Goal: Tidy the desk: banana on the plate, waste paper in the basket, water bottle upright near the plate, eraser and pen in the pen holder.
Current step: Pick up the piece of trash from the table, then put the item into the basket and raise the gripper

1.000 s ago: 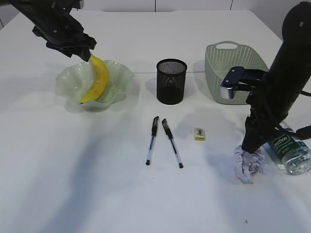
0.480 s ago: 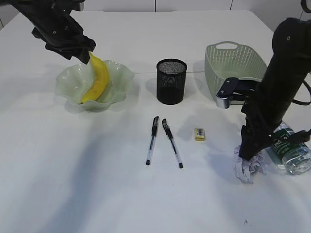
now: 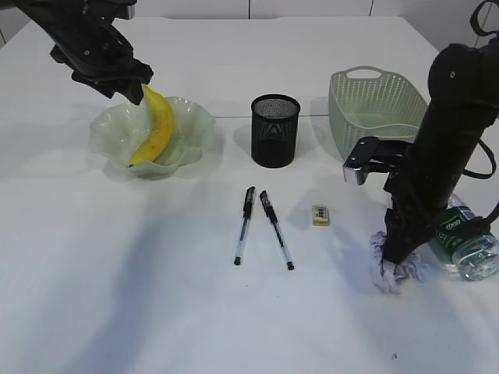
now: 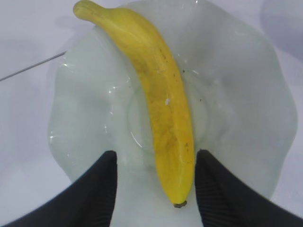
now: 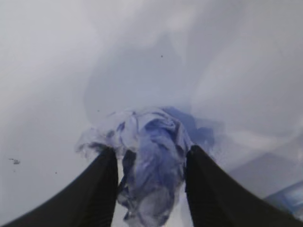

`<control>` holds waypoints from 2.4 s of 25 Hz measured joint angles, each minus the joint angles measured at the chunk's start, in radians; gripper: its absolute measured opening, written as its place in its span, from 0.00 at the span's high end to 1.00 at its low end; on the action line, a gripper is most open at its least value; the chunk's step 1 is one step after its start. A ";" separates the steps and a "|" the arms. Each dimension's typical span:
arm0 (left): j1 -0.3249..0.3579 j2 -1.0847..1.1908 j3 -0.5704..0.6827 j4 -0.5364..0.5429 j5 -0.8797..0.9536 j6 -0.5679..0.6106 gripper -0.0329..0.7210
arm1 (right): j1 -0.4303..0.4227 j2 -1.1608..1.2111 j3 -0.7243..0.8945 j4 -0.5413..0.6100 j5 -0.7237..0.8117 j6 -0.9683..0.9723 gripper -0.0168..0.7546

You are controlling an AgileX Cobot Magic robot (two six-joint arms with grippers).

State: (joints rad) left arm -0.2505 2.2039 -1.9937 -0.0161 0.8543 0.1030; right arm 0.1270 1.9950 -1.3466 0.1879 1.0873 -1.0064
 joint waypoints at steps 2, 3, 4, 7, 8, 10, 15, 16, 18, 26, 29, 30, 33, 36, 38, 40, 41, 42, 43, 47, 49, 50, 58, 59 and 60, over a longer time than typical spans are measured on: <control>0.000 0.000 0.000 0.000 0.000 0.000 0.47 | 0.000 0.001 0.000 -0.001 0.000 0.000 0.62; 0.000 0.000 0.000 0.000 0.000 0.000 0.47 | 0.000 0.001 0.000 -0.001 0.000 0.000 0.69; 0.000 0.000 0.000 0.000 0.001 0.000 0.47 | 0.000 0.001 0.000 -0.002 0.000 0.000 0.74; 0.000 0.000 0.000 0.000 0.002 0.000 0.47 | 0.000 0.001 0.000 -0.002 0.000 0.000 0.90; 0.000 0.000 0.000 0.000 0.003 0.000 0.48 | 0.000 0.001 0.000 -0.002 0.000 0.000 0.93; 0.000 0.000 0.000 0.000 0.007 0.000 0.50 | 0.000 0.002 0.000 -0.002 0.000 0.000 0.95; 0.000 0.000 0.000 0.000 0.027 0.000 0.52 | 0.000 0.002 -0.002 0.013 0.004 0.012 0.95; 0.000 0.000 0.000 0.000 0.030 0.000 0.52 | 0.000 0.002 -0.004 0.022 0.009 0.017 0.95; 0.000 0.000 0.000 0.000 0.034 0.000 0.52 | 0.000 0.002 -0.026 0.043 0.034 0.037 0.95; 0.000 0.000 0.000 0.000 0.041 0.000 0.53 | 0.000 0.008 -0.254 0.139 0.080 0.071 0.95; 0.000 0.000 0.000 0.000 0.043 0.000 0.53 | 0.000 0.008 -0.361 0.156 0.082 0.087 0.96; 0.000 0.000 0.000 0.000 0.043 0.000 0.53 | 0.000 0.008 -0.388 0.161 0.082 0.095 0.96; 0.000 0.000 0.000 0.000 0.045 0.000 0.53 | 0.000 0.008 -0.459 0.168 0.060 0.127 0.96; 0.000 0.000 0.000 0.000 0.045 0.000 0.53 | 0.000 0.008 -0.494 0.168 -0.017 0.160 0.96; 0.000 0.000 0.000 0.000 0.046 0.000 0.54 | 0.000 0.008 -0.497 0.168 -0.100 0.191 0.96; 0.000 0.000 0.000 0.000 0.046 0.000 0.55 | 0.000 0.010 -0.497 0.168 -0.182 0.223 0.96; 0.000 0.000 0.000 0.000 0.047 0.000 0.55 | 0.000 0.010 -0.497 0.168 -0.229 0.244 0.96; 0.000 0.000 0.000 0.000 0.047 0.000 0.55 | 0.000 0.012 -0.497 0.168 -0.276 0.266 0.96; 0.000 0.000 0.000 0.000 0.048 0.000 0.55 | 0.000 0.015 -0.497 0.168 -0.316 0.286 0.96; 0.000 0.000 0.000 0.000 0.052 0.000 0.55 | 0.000 0.040 -0.497 0.170 -0.461 0.326 0.96; 0.000 0.000 0.000 0.000 0.056 0.000 0.55 | 0.000 0.052 -0.497 0.157 -0.516 0.342 0.96; 0.000 0.000 0.000 0.000 0.057 0.000 0.55 | -0.002 0.060 -0.497 0.147 -0.535 0.354 0.96; 0.000 -0.002 0.000 0.000 0.071 0.000 0.55 | -0.053 0.133 -0.497 0.017 -0.598 0.509 0.96; 0.000 -0.003 0.000 0.000 0.073 0.000 0.55 | -0.063 0.138 -0.497 0.004 -0.600 0.522 0.96; 0.000 -0.005 0.000 0.000 0.075 0.000 0.55 | -0.069 0.137 -0.497 -0.011 -0.608 0.531 0.96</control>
State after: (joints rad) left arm -0.2505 2.1993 -1.9937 -0.0161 0.9295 0.1030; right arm 0.0578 2.1324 -1.8435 0.1771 0.4792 -0.4750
